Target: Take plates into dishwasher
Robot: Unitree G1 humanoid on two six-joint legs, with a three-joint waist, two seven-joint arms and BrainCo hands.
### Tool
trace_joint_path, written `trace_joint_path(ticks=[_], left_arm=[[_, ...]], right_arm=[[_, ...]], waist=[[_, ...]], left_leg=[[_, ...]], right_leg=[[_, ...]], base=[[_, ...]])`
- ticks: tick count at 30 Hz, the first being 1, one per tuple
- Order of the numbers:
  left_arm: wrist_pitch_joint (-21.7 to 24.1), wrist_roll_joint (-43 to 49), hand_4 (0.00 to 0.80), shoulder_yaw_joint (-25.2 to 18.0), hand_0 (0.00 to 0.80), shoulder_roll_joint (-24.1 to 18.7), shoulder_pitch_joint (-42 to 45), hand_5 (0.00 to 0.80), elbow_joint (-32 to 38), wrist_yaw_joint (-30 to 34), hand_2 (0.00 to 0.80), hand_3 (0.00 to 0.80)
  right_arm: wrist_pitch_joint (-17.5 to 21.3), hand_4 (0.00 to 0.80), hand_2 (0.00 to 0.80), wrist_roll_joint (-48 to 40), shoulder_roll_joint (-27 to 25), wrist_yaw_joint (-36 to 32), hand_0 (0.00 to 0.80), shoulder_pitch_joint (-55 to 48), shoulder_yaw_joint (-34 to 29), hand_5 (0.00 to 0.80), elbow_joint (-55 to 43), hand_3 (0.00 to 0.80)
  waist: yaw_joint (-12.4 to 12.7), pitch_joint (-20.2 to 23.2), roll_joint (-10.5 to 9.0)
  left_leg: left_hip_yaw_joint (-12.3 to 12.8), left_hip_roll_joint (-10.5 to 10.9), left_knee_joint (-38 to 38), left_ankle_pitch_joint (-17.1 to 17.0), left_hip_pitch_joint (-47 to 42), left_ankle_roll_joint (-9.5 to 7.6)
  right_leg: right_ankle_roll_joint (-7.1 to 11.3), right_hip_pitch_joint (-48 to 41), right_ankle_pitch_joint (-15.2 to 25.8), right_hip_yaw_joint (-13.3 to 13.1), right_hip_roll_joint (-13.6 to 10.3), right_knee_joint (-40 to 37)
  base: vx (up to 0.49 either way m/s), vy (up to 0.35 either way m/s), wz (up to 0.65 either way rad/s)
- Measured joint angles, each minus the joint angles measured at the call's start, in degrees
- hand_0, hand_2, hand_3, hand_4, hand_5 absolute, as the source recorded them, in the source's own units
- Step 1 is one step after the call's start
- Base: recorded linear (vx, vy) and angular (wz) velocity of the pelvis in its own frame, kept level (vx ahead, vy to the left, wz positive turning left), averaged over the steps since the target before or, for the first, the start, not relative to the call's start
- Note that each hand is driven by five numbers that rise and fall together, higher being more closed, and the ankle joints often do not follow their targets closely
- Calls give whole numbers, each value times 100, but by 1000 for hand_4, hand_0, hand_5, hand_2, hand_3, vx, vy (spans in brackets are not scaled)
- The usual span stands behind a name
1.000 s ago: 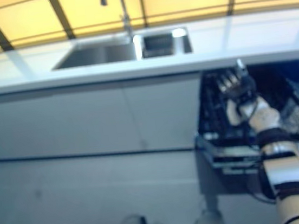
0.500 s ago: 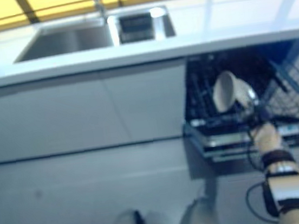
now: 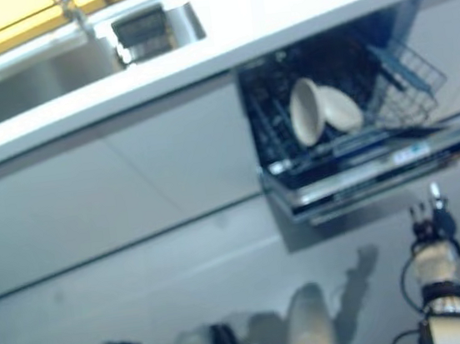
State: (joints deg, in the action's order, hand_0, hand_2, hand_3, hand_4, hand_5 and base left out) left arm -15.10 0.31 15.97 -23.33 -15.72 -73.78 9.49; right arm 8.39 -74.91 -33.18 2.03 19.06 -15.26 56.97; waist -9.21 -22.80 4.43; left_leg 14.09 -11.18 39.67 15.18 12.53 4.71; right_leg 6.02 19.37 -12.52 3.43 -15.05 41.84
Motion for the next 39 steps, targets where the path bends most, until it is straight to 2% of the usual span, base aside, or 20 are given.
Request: trace_joint_path(ticks=[7,15,21,23,29,33,39], left_arm=[[187,-18,0,5,0,108,5,0,-23,-35,0,0],[161,-232,0,9,0,223,-150,0,54,-126,0,0],[-212,-232,0,27,0,287,-482,0,138,-127,0,0],[-437,-235,0,33,0,305,-512,0,221,-129,0,0],[-859,-486,0,135,0,319,-790,0,381,-181,0,0],[-1052,-566,0,145,0,308,-798,0,392,-180,0,0],[-1161,-562,0,147,0,286,-818,0,394,-176,0,0]], right_arm=[[-198,0,0,201,-152,448,0,-20,17,0,389,0],[-939,0,0,387,-185,715,0,367,194,0,847,0],[-1386,0,0,501,-382,649,0,945,601,0,975,0],[-1510,0,0,484,-406,518,0,1262,836,0,971,0],[-1591,0,0,282,-467,163,0,2247,1346,0,938,0],[-1535,0,0,220,-616,-62,0,2388,1770,0,862,0],[-1435,0,0,-28,-627,-61,0,2477,2028,0,861,0]], waist=[[-39,-67,171],[-74,-198,378],[91,-376,523],[111,-385,526],[457,-432,490],[494,-471,422],[555,-472,414]], left_leg=[[54,-22,218,50,304,17],[-154,-86,907,219,1097,58],[-390,-20,1204,209,1652,49],[-553,79,1232,190,1891,20],[-955,109,1417,115,2392,-11],[-1074,123,1432,96,2481,-17],[-1259,131,1423,89,2501,-28]], right_leg=[[-35,439,-76,-139,5,316],[-83,1230,-242,-213,6,991],[-156,1758,-264,-223,6,1338],[-179,1929,-265,-188,2,1392],[-370,2245,-366,104,-24,1642],[-405,2241,-385,199,-33,1685],[-477,2160,-422,395,-63,1712]], base=[[-13,-5,-6],[-16,-15,0],[-80,-35,4],[-93,-62,11],[-56,-70,18],[-12,-46,7],[8,-38,7]])
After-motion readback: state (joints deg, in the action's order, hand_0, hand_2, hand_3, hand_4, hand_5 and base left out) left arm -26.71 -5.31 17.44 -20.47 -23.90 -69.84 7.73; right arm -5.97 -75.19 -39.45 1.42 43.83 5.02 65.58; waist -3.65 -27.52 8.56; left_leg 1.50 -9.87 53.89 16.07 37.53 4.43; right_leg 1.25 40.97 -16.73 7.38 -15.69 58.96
